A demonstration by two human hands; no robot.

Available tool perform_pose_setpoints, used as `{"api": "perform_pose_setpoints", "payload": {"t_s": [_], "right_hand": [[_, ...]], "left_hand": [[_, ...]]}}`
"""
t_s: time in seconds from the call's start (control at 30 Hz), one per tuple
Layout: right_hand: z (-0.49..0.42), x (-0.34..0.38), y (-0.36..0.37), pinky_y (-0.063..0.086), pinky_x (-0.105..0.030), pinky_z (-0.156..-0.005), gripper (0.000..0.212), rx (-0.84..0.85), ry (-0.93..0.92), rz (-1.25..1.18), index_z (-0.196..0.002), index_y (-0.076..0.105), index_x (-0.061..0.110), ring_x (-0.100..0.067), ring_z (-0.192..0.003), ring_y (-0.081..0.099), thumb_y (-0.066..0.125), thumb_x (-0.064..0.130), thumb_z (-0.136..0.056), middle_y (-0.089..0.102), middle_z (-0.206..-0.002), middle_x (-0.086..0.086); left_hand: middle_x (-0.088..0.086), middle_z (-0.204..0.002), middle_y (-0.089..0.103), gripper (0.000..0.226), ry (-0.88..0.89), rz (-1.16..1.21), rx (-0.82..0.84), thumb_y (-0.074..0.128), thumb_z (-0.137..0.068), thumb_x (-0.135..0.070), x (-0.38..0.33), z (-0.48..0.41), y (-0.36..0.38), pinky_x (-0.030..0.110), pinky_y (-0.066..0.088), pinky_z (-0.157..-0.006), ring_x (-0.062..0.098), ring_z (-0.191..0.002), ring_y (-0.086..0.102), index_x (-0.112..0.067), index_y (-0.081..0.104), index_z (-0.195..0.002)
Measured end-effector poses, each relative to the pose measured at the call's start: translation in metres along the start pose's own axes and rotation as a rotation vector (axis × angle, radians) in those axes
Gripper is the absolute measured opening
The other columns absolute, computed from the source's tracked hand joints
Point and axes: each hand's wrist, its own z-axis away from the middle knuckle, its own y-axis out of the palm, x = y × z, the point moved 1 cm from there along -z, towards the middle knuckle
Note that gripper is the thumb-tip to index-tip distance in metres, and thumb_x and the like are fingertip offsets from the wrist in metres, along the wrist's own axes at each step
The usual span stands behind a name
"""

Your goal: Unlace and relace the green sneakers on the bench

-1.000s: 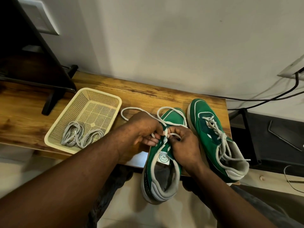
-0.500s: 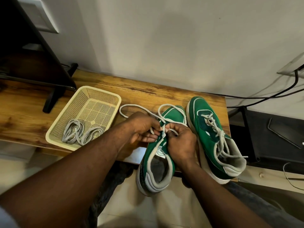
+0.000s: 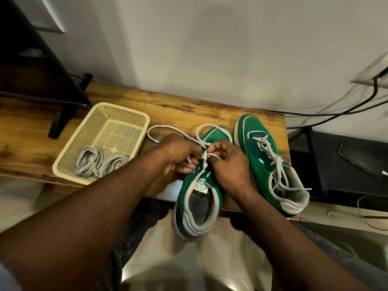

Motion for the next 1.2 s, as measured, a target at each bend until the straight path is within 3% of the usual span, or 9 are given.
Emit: {"api": "perform_pose_setpoints", "payload": {"t_s": [0.17, 0.33, 0.53, 0.7, 0.8, 0.97, 1.1, 1.2], "right_hand": [[-0.002, -0.001, -0.002, 0.061, -0.033, -0.083, 0.024, 0.062, -0.030, 0.063, -0.093, 0.070, 0.026, -0.002, -0.081, 0.070, 0.076, 0.004, -0.086, 0.074, -0.086, 0.010], [-0.002, -0.002, 0.000, 0.059, -0.026, -0.075, 0.021, 0.003, -0.029, 0.073, -0.084, 0.071, 0.024, -0.002, -0.075, 0.069, 0.075, 0.003, -0.084, 0.074, -0.080, 0.011], [-0.005, -0.007, 0.000, 0.063, -0.036, -0.077, 0.021, 0.045, 0.069, -0.054, -0.083, 0.071, 0.021, -0.014, -0.076, 0.074, 0.080, 0.002, -0.084, 0.077, -0.080, 0.002], [-0.006, -0.001, -0.005, 0.060, -0.029, -0.076, 0.016, 0.054, 0.071, -0.208, -0.091, 0.070, 0.014, -0.012, -0.077, 0.073, 0.081, 0.003, -0.087, 0.077, -0.084, -0.002], [-0.009, 0.001, -0.004, 0.058, -0.027, -0.074, 0.019, 0.035, -0.005, 0.013, -0.089, 0.070, 0.024, -0.009, -0.079, 0.072, 0.082, 0.010, -0.086, 0.075, -0.084, 0.005], [-0.009, -0.002, -0.014, 0.061, -0.038, -0.080, 0.026, 0.077, 0.055, -0.232, -0.104, 0.073, 0.027, -0.022, -0.088, 0.074, 0.070, 0.004, -0.094, 0.076, -0.092, 0.001], [-0.011, -0.004, -0.018, 0.063, -0.044, -0.087, 0.011, 0.062, 0.068, -0.273, -0.097, 0.079, 0.018, -0.020, -0.089, 0.076, 0.071, 0.010, -0.098, 0.080, -0.093, -0.002], [-0.012, -0.002, -0.016, 0.059, -0.031, -0.076, 0.008, 0.065, 0.009, -0.124, -0.091, 0.078, 0.021, -0.008, -0.080, 0.073, 0.075, 0.015, -0.095, 0.078, -0.087, 0.005]], "left_hand": [[0.011, -0.076, 0.071, 0.003, 0.026, -0.043, -0.006, 0.075, -0.088, -0.007, -0.003, 0.003, 0.002, 0.028, 0.060, -0.058, 0.023, -0.068, 0.065, -0.004, 0.075, -0.087], [0.010, -0.076, 0.073, 0.005, 0.013, -0.054, 0.004, 0.076, -0.088, -0.008, -0.004, 0.001, 0.000, 0.031, 0.062, -0.063, 0.020, -0.064, 0.068, -0.004, 0.076, -0.090], [0.012, -0.080, 0.076, 0.006, -0.020, -0.025, 0.052, 0.075, -0.090, -0.006, -0.003, -0.002, -0.003, 0.035, 0.065, -0.071, 0.021, -0.067, 0.073, -0.001, 0.076, -0.093], [0.014, -0.087, 0.079, 0.007, -0.038, -0.009, 0.070, 0.077, -0.089, -0.006, 0.002, -0.002, -0.001, 0.037, 0.066, -0.075, 0.021, -0.071, 0.075, -0.002, 0.076, -0.094], [0.013, -0.083, 0.077, 0.003, -0.029, -0.024, 0.053, 0.075, -0.091, -0.006, 0.003, 0.002, 0.004, 0.031, 0.064, -0.065, 0.018, -0.062, 0.071, -0.003, 0.074, -0.089], [0.010, -0.077, 0.072, 0.004, 0.015, -0.132, 0.002, 0.074, -0.090, -0.007, -0.009, 0.008, 0.004, 0.030, 0.062, -0.063, 0.019, -0.062, 0.067, -0.003, 0.074, -0.092], [0.005, -0.083, 0.070, 0.025, 0.067, -0.248, 0.065, 0.087, -0.083, -0.027, -0.016, 0.019, 0.006, 0.032, 0.058, -0.067, 0.021, -0.072, 0.066, -0.014, 0.072, -0.098], [0.003, -0.089, 0.075, 0.042, 0.158, -0.477, -0.012, 0.095, -0.071, -0.035, -0.014, 0.023, 0.013, 0.038, 0.064, -0.071, 0.022, -0.081, 0.074, -0.018, 0.066, -0.096]]}}
